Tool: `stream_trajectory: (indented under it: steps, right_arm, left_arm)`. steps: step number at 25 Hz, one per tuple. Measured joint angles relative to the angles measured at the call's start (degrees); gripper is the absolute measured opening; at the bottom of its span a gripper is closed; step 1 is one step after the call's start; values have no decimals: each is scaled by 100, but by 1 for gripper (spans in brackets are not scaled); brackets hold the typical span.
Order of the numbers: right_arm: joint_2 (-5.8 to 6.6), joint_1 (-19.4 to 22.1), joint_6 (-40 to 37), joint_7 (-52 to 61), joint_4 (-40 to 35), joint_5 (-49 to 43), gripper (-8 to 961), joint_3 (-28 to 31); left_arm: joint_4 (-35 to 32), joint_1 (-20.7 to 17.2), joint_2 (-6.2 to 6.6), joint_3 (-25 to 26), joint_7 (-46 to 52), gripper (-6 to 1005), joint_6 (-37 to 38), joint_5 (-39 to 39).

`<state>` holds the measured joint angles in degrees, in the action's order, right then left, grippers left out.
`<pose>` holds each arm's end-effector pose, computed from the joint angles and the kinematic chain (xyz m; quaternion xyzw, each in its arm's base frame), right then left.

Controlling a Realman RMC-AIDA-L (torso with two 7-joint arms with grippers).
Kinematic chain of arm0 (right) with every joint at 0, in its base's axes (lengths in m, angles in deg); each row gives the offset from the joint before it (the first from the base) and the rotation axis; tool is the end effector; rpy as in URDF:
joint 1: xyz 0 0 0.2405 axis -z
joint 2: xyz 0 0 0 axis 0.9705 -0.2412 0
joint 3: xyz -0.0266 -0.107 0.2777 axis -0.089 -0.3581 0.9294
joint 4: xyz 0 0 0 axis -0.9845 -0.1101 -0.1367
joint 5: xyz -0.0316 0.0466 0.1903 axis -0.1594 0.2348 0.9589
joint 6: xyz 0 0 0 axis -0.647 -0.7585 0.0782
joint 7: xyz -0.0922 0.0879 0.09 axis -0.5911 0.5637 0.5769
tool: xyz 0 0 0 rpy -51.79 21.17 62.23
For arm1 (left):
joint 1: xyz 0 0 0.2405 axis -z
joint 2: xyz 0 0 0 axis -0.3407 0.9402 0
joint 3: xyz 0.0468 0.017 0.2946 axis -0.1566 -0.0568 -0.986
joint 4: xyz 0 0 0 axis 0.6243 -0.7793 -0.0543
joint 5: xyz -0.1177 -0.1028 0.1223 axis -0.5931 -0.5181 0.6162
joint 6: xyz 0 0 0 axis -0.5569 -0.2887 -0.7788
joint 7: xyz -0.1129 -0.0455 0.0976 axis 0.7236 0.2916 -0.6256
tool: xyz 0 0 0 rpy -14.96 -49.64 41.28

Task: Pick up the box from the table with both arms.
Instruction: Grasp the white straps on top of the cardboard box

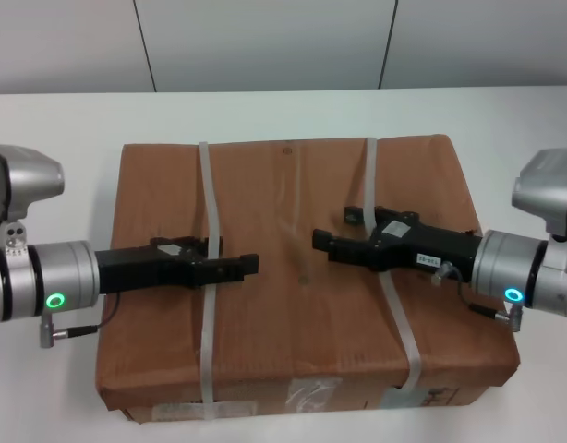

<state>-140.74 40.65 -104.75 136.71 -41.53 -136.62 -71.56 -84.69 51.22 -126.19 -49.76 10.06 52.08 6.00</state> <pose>0.2973 0.3485 -0.1117 -0.8794 0.3540 0.2614 0.1820 -0.2973 0.3520 -0.0872 -0.8925 -0.3834 -0.2037 0.1224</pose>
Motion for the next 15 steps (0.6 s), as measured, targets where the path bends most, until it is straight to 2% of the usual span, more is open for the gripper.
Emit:
stream_trajectory:
  steps: [8, 11, 15]
  right_arm:
    - [0, -101, -137, -320, 97, 24, 857, -26]
    - [0, -111, -195, -452, 99, 27, 704, 1]
    - [0, -120, -203, -614, 106, 31, 589, 34]
  left_arm:
    - [7, 103, -29, 0, 25, 828, 5, -25]
    - [5, 133, -37, 8, 25, 828, 18, -70]
    - [0, 149, -38, 4, -32, 827, 26, -229]
